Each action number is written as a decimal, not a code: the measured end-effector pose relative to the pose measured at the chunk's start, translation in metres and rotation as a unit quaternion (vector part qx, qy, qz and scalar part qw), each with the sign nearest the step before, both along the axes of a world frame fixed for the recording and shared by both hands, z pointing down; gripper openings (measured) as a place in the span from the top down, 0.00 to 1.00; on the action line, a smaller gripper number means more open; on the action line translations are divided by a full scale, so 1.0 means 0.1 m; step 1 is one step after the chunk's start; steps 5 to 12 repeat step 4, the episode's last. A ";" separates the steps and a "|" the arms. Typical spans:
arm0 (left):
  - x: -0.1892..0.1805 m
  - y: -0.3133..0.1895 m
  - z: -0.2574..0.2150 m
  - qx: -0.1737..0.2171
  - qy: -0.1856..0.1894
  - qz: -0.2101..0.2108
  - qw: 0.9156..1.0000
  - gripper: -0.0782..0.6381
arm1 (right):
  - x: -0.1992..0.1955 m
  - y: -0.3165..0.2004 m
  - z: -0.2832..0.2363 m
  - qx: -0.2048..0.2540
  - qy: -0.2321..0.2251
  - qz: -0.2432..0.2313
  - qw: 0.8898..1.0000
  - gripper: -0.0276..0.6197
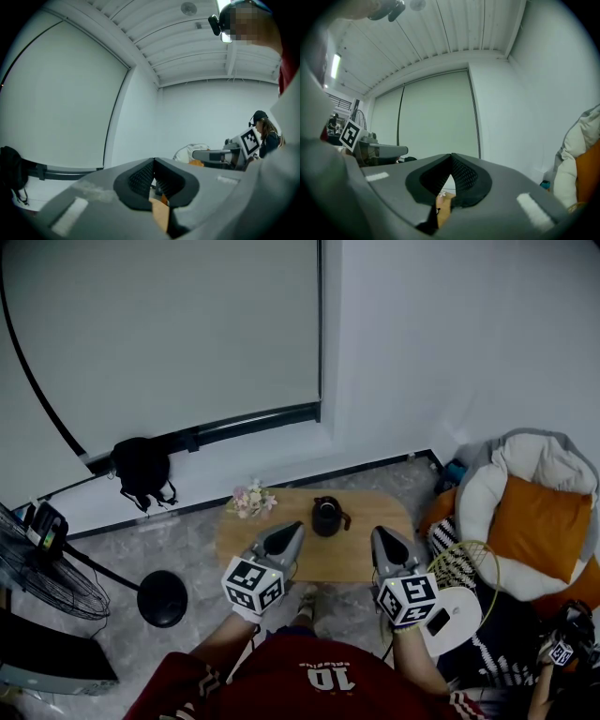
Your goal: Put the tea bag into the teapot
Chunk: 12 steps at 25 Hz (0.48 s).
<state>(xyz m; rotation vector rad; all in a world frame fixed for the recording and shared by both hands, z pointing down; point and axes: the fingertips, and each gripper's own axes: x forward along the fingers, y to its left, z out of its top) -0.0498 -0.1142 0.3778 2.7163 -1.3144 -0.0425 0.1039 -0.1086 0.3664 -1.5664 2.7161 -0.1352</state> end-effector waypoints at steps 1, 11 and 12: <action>0.00 -0.01 0.00 0.000 0.000 0.000 1.000 0.89 | 0.00 0.00 0.00 0.001 0.001 -0.001 1.000 0.97; 0.01 -0.02 0.00 -0.002 0.000 0.001 1.000 0.89 | -0.02 -0.02 0.00 0.004 0.008 -0.005 1.000 0.97; 0.01 -0.02 0.00 -0.002 0.000 0.001 1.000 0.89 | -0.02 -0.02 0.00 0.004 0.008 -0.005 1.000 0.97</action>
